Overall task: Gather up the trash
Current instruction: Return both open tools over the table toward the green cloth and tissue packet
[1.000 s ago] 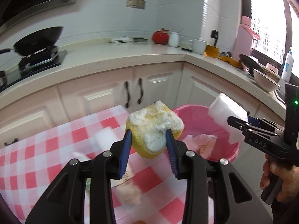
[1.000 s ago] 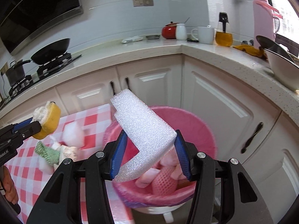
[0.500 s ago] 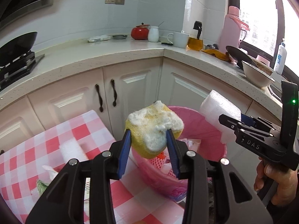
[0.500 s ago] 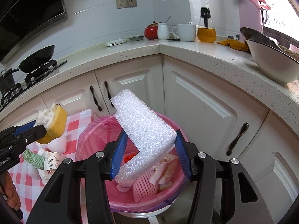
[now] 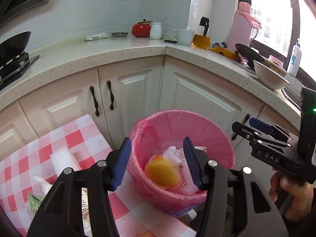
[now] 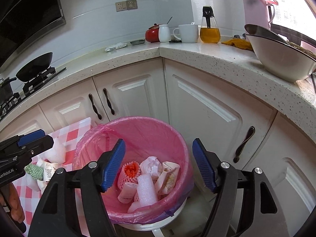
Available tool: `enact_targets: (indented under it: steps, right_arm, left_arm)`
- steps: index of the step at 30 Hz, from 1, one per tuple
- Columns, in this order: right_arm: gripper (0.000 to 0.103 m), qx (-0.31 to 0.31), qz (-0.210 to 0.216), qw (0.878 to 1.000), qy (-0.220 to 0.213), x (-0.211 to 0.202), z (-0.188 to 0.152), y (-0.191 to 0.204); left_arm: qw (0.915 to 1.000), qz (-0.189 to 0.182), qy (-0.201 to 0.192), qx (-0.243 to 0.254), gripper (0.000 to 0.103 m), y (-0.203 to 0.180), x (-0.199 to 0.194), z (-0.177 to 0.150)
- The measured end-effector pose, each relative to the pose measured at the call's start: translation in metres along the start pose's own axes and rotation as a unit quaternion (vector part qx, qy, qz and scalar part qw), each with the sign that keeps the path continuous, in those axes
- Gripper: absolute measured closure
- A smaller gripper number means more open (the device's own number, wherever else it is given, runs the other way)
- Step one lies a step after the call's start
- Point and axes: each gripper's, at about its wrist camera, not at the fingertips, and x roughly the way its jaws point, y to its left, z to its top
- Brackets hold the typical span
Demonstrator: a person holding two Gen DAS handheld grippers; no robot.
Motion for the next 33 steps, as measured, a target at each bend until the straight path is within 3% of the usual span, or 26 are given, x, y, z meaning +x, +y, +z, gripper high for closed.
enact_targets:
  steps: [19, 33]
  right_arm:
    - [0.03, -0.007, 0.008, 1.0, -0.004, -0.01, -0.002, 0.015]
    - [0.027, -0.02, 0.033, 0.999, -0.006, -0.023, -0.008, 0.05]
  left_arm:
    - [0.9996, 0.019, -0.011, -0.018, 0.05, 0.025, -0.025, -0.01]
    - [0.994, 0.079, -0.021, -0.073, 0.05, 0.106, -0.072, -0.04]
